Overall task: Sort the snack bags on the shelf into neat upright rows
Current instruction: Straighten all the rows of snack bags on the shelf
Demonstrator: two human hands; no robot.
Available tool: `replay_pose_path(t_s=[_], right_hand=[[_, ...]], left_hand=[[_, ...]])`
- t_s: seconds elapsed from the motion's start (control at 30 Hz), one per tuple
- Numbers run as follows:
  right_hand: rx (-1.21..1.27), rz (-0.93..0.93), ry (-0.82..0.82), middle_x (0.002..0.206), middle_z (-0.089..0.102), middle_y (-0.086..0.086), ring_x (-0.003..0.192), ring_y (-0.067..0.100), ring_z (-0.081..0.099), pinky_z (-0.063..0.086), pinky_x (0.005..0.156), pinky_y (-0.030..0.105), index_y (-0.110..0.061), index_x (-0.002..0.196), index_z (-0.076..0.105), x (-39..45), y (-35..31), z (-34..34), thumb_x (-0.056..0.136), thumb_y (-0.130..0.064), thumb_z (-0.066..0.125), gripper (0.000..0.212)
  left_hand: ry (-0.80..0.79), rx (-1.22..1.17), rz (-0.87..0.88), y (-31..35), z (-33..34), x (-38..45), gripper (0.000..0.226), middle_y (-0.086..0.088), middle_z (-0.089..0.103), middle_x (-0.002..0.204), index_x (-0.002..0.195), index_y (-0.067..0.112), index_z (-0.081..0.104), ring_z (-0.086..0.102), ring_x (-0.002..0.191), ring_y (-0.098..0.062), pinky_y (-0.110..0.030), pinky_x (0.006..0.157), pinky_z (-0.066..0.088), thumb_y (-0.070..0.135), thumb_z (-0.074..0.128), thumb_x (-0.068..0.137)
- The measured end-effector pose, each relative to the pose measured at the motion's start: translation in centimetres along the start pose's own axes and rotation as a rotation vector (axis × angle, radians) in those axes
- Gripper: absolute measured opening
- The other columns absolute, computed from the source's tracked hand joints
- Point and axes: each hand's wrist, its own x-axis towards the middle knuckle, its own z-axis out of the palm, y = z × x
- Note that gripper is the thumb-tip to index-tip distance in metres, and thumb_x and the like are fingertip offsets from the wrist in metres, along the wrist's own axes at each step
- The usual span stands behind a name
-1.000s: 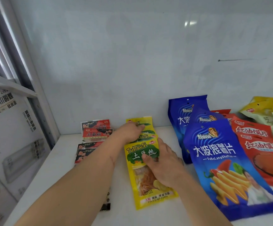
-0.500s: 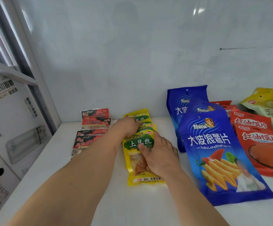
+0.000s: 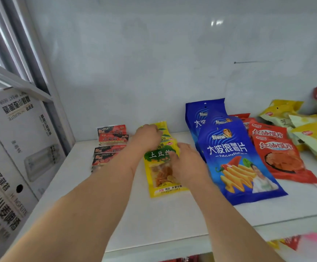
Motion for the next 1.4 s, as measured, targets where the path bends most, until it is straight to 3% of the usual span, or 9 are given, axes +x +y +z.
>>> replay_pose_path(t_s=[0.2,0.4,0.47,0.57,0.73,0.83,1.0,1.2,1.4], right_hand=[[-0.011,-0.024,0.140,0.124,0.061,0.006,0.115,0.026,0.057,0.045,0.090,0.035,-0.015,0.126,0.058,-2.4,1.2,-4.9,0.103,-0.034,0.042,0.034],[0.045,0.112,0.302,0.132,0.058,0.005,0.120,0.025,0.054,0.045,0.094,0.038,-0.020,0.135,0.054,-2.1,7.5,-9.2,0.100,-0.040,0.048,0.041],[0.075,0.182,0.274,0.140,0.052,0.007,0.127,0.027,0.050,0.043,0.100,0.041,-0.018,0.141,0.047,-1.3,10.1,-10.2,0.098,-0.043,0.050,0.049],[0.193,0.220,0.185,0.135,0.054,0.002,0.125,0.026,0.052,0.044,0.094,0.036,-0.015,0.141,0.045,0.3,13.2,-10.8,0.097,-0.044,0.053,0.053],[0.365,0.206,0.069,0.108,0.060,-0.006,0.081,0.008,0.057,0.042,0.061,0.022,-0.022,0.121,0.051,3.6,16.1,-11.0,0.097,-0.046,0.054,0.034],[0.461,0.198,0.008,0.110,0.063,-0.004,0.092,0.016,0.063,0.052,0.076,0.033,-0.019,0.119,0.051,5.7,17.2,-11.0,0.095,-0.051,0.054,0.040],[0.552,0.171,-0.063,0.115,0.064,-0.003,0.097,0.019,0.065,0.052,0.082,0.037,-0.027,0.128,0.047,8.3,18.0,-10.7,0.092,-0.055,0.056,0.046],[0.563,0.084,-0.082,0.102,0.066,-0.014,0.085,0.007,0.068,0.056,0.075,0.032,-0.034,0.118,0.049,9.6,18.9,-10.3,0.093,-0.051,0.058,0.032],[0.467,0.050,-0.119,0.111,0.065,-0.006,0.088,0.009,0.067,0.050,0.060,0.023,-0.028,0.126,0.047,10.9,19.4,-10.2,0.097,-0.048,0.052,0.035]], left_hand=[[0.019,-0.118,0.085,3.2,0.8,-3.1,0.039,-0.020,0.063,0.131,0.124,0.004,0.064,0.058,0.119,-0.035,-0.039,0.096,0.048,0.030,0.043,0.104],[-0.041,-0.591,-0.009,8.4,1.7,-5.6,0.052,-0.012,0.053,0.146,0.148,0.009,0.044,0.053,0.131,-0.026,-0.020,0.088,0.038,0.037,0.049,0.104],[-0.062,-0.692,-0.054,10.2,2.5,-5.6,0.057,-0.007,0.049,0.150,0.151,0.011,0.039,0.051,0.130,-0.022,-0.022,0.092,0.038,0.041,0.049,0.103],[-0.066,-0.823,-0.126,12.9,3.6,-5.7,0.049,0.007,0.054,0.126,0.144,0.009,0.045,0.055,0.111,-0.013,-0.018,0.077,0.039,0.036,0.050,0.104],[-0.007,-0.932,-0.303,15.2,7.0,-4.1,0.040,-0.009,0.071,0.121,0.127,0.010,0.058,0.070,0.102,-0.026,-0.036,0.085,0.057,0.040,0.056,0.100],[0.044,-0.950,-0.358,15.6,8.3,-3.6,0.035,-0.009,0.072,0.114,0.121,0.011,0.059,0.071,0.099,-0.027,-0.047,0.092,0.057,0.038,0.053,0.101],[0.119,-0.990,-0.344,16.2,8.9,-3.5,0.025,-0.006,0.074,0.109,0.118,0.015,0.060,0.073,0.093,-0.023,-0.047,0.087,0.060,0.032,0.047,0.104],[0.140,-0.997,-0.308,15.6,9.6,-3.2,0.021,-0.001,0.076,0.106,0.116,0.019,0.060,0.076,0.090,-0.017,-0.046,0.083,0.062,0.032,0.046,0.106],[0.189,-1.049,-0.341,15.3,10.1,-2.1,0.019,-0.002,0.076,0.104,0.112,0.019,0.059,0.075,0.089,-0.018,-0.041,0.081,0.062,0.032,0.046,0.106]])
